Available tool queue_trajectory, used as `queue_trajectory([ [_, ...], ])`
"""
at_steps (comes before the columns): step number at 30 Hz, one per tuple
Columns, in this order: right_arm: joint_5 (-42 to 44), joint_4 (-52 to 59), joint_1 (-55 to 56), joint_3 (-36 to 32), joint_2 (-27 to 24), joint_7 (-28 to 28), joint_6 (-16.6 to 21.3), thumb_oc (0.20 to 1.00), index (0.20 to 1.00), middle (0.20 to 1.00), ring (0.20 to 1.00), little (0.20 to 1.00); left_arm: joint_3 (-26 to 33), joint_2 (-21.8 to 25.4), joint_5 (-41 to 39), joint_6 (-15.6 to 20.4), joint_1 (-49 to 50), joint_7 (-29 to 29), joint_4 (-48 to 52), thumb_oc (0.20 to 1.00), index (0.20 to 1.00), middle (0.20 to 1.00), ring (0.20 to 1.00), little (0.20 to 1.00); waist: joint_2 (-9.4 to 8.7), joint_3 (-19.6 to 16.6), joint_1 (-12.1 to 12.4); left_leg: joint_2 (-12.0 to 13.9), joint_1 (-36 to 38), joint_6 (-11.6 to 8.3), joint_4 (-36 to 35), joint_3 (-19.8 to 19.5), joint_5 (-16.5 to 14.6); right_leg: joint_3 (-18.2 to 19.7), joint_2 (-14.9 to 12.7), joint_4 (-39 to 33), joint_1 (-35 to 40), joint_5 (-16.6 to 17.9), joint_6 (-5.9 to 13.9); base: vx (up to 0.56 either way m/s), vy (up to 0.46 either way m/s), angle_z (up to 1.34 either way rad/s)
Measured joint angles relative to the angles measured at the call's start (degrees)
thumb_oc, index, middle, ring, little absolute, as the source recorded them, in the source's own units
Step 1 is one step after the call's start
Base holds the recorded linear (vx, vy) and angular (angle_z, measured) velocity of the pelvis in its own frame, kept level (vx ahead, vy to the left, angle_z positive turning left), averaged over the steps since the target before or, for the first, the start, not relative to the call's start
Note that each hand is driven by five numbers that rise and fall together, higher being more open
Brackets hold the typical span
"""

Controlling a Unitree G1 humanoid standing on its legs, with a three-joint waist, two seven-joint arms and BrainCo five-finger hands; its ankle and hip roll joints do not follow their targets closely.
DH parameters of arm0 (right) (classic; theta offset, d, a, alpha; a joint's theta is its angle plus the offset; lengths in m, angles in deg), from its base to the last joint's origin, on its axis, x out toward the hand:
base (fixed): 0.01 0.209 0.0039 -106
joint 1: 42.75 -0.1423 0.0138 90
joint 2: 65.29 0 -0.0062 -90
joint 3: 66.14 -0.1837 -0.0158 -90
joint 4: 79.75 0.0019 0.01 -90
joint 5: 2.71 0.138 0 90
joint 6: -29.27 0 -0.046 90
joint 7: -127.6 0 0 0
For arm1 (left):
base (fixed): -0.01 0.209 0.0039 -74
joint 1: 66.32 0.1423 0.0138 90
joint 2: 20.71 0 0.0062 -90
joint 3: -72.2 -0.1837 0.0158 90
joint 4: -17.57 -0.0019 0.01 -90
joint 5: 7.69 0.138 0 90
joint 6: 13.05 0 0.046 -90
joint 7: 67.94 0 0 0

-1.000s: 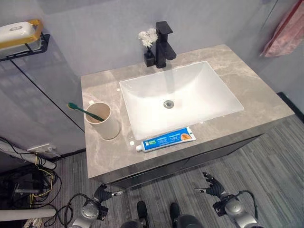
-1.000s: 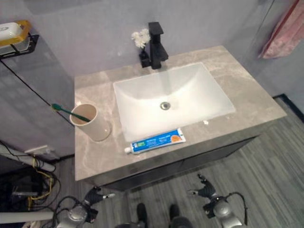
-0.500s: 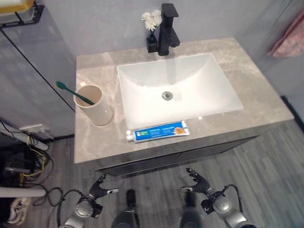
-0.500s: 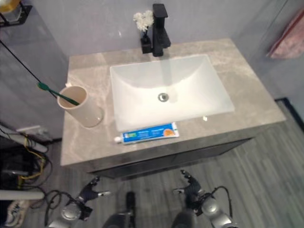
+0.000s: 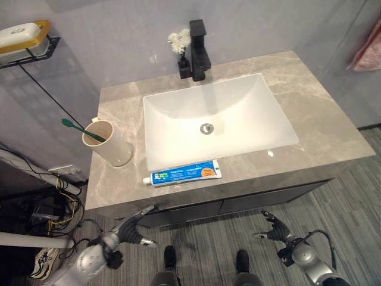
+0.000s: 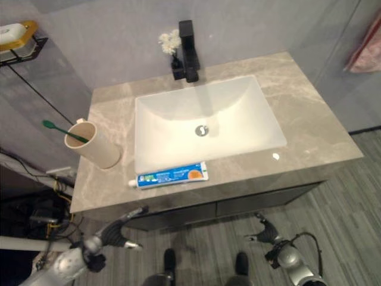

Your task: Put brush and paste in cup on sink, flatten towel.

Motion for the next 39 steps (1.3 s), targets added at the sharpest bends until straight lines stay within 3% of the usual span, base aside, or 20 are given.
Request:
queue_trajectory([
  [5, -5.1, -11.2, -7.3, 6.8, 5.0, -1.3, 0.3, 1.0, 1.0, 1.0, 1.0, 1.0, 3.4, 17.6, 0.8, 4.2, 2.2, 0.2, 12.4, 1.0, 1.0, 1.0, 1.0, 1.0, 0.36, 0.1, 3.9, -1.9, -0.1, 0.5, 0.0, -1.3, -0.3, -1.7, -2.1, 0.0, 1.0, -0.6, 1.21, 0.01, 0.037, 0.19],
  [6, -6.6, -10.9, -7.7, 7.4, 5.4, -1.1, 0.5, 1.0, 1.0, 1.0, 1.0, 1.0, 5.5, 19.8, 0.8, 6.7, 2.8, 0.7, 14.1, 1.0, 1.0, 1.0, 1.0, 1.0, 0.66, 0.0, 4.7, -2.5, -0.2, 0.65, 0.0, -1.3, -0.7, -1.7, -2.7, 0.0, 1.0, -0.7, 1.39, 0.01, 0.032, 0.1],
  [8, -9.0, -10.9, -7.7, 7.7, 5.8, -1.7, 0.8, 1.0, 1.0, 1.0, 1.0, 1.0, 11.3, 22.8, 2.1, 8.1, 6.1, 1.6, 19.2, 1.0, 1.0, 1.0, 1.0, 1.0, 0.76, -0.1, 5.4, -3.1, -0.2, 0.88, -0.1, -1.4, -0.5, -2.0, -3.2, 0.0, 1.3, -0.5, 1.65, 0.01, 0.025, 0.07],
  [11, -10.4, -11.5, -6.2, 8.0, 5.9, -2.3, 0.7, 1.0, 1.0, 1.0, 1.0, 1.0, 18.1, 22.9, 2.0, 10.5, 7.6, 4.0, 22.1, 1.0, 1.0, 1.0, 1.0, 1.0, 0.73, -0.2, 5.6, -3.3, -0.2, 0.94, -0.1, -1.7, -0.5, -2.2, -3.4, 0.0, 1.5, -0.5, 1.86, 0.01, 0.003, 0.05],
  [13, -13.7, -12.4, -5.5, 9.6, 5.7, -2.6, 0.3, 1.0, 1.0, 1.0, 1.0, 1.0, 19.1, 22.7, 1.5, 10.4, 5.9, 5.1, 23.0, 1.0, 1.0, 1.0, 1.0, 1.0, 0.5, -0.3, 5.2, -3.2, -0.3, 0.94, -0.1, -1.5, -0.5, -2.1, -3.2, 0.0, 1.2, -0.5, 1.89, 0.0, 0.0, -0.02],
  [15, -15.7, -11.5, -4.8, 9.6, 5.4, -2.6, 0.0, 1.0, 1.0, 1.0, 1.0, 1.0, 19.2, 20.3, -0.1, 10.9, 4.5, 5.8, 23.2, 1.0, 1.0, 1.0, 1.0, 1.0, 0.34, -0.9, 4.3, -3.2, -1.0, 0.89, -0.1, -1.4, -0.4, -1.9, -3.1, 0.0, 0.5, -0.5, 1.88, 0.0, 0.003, -0.07],
  [20, -16.5, -13.8, -1.3, 5.8, 5.2, -2.7, -1.2, 1.0, 1.0, 1.0, 1.0, 1.0, 19.1, 19.4, -0.1, 10.9, 1.5, 6.1, 24.1, 1.0, 1.0, 1.0, 1.0, 1.0, -1.67, -1.9, 1.4, -2.5, -1.0, 0.72, -0.1, 1.0, -0.5, 0.7, -2.6, 0.0, -1.4, -0.1, 1.74, 0.01, 0.012, -0.24],
  [24, -12.3, -12.9, 3.6, 0.6, 5.1, -2.5, -1.1, 1.0, 1.0, 1.0, 1.0, 1.0, 18.6, 14.5, 0.1, 10.4, -0.4, 6.0, 22.9, 1.0, 1.0, 1.0, 1.0, 1.0, -3.81, -1.8, -2.0, -1.0, -0.9, 0.16, -0.1, 3.9, -1.0, 3.9, -1.5, 0.0, -3.9, 0.6, 1.28, 0.01, -0.024, -0.45],
  [29, -11.1, -11.6, 4.5, 3.7, 4.6, -2.2, -1.0, 1.0, 1.0, 1.0, 1.0, 1.0, 16.9, 13.6, 0.8, 9.4, -1.9, 5.8, 19.4, 1.0, 1.0, 1.0, 1.0, 1.0, -5.48, -1.7, -2.0, 0.3, -1.0, -0.51, -0.3, 5.8, -1.0, 5.8, -0.2, -0.5, -5.5, 1.4, 0.75, 0.02, -0.026, -0.24],
  [36, -13.7, -11.3, 4.4, 4.4, 3.5, -2.1, -0.8, 1.0, 1.0, 1.0, 1.0, 1.0, 14.8, 13.3, 4.3, 9.1, -1.9, 4.8, 19.3, 1.0, 1.0, 1.0, 1.0, 1.0, -5.71, -1.7, -1.3, 1.0, -0.9, -0.53, -0.3, 7.1, -0.9, 7.0, 0.4, -0.4, -6.3, 1.9, 0.37, 0.02, -0.027, -0.1],
  [39, -12.7, -11.6, 4.5, 4.0, 4.1, -2.2, -0.8, 1.0, 1.0, 1.0, 1.0, 1.0, 13.8, 10.1, 4.7, 8.9, -4.3, 4.8, 16.9, 1.0, 1.0, 1.0, 1.0, 1.0, -5.77, -1.6, -1.5, 1.6, -1.5, -0.88, -0.4, 6.9, -1.0, 6.6, 0.8, -0.5, -6.6, 1.8, 0.15, 0.01, -0.014, 0.04],
])
